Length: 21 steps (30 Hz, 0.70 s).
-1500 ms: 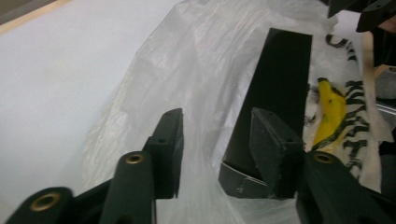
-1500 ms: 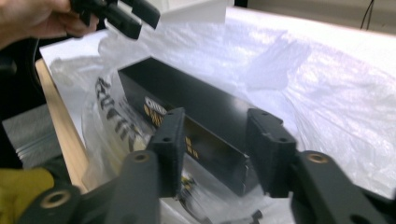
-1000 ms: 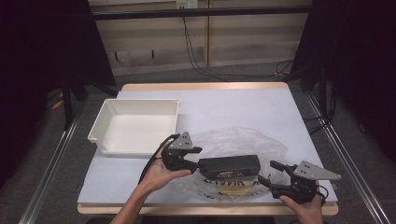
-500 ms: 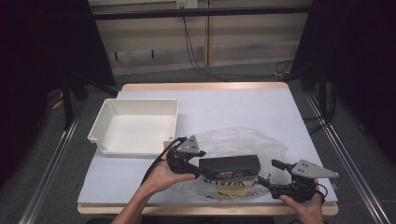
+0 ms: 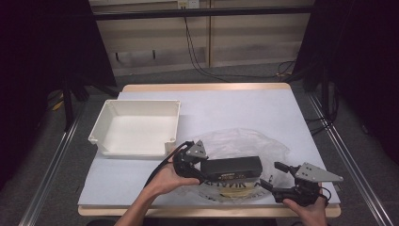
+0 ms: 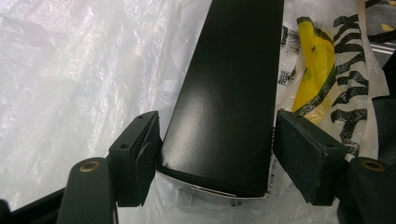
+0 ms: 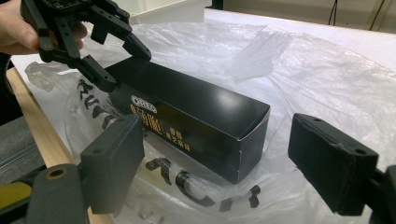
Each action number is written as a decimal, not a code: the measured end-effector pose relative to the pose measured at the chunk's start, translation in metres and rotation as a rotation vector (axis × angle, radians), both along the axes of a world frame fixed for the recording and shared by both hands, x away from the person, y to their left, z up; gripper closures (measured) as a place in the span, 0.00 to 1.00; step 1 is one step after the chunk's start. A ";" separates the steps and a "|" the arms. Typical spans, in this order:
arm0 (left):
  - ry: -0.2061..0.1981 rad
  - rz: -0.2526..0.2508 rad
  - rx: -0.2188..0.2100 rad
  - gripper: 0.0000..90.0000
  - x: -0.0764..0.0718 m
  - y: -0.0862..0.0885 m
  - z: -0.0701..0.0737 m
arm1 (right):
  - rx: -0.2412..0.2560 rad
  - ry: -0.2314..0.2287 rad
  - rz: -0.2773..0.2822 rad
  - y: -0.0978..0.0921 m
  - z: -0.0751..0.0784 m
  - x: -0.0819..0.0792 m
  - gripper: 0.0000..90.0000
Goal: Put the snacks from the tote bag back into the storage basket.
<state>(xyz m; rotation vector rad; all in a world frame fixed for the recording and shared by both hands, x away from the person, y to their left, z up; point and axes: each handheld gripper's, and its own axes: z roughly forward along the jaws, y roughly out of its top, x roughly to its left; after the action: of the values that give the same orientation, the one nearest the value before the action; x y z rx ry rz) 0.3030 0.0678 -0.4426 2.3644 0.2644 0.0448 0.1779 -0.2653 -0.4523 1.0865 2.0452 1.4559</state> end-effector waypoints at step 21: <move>0.003 -0.014 0.054 0.38 0.003 -0.005 -0.007 | -0.014 0.007 -0.002 0.002 -0.001 0.001 0.20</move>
<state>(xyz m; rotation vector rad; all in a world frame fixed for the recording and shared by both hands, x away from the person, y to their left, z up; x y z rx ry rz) 0.3060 0.0630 -0.4492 2.4198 0.2510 0.0419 0.1791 -0.2636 -0.4533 1.0890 2.0556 1.4365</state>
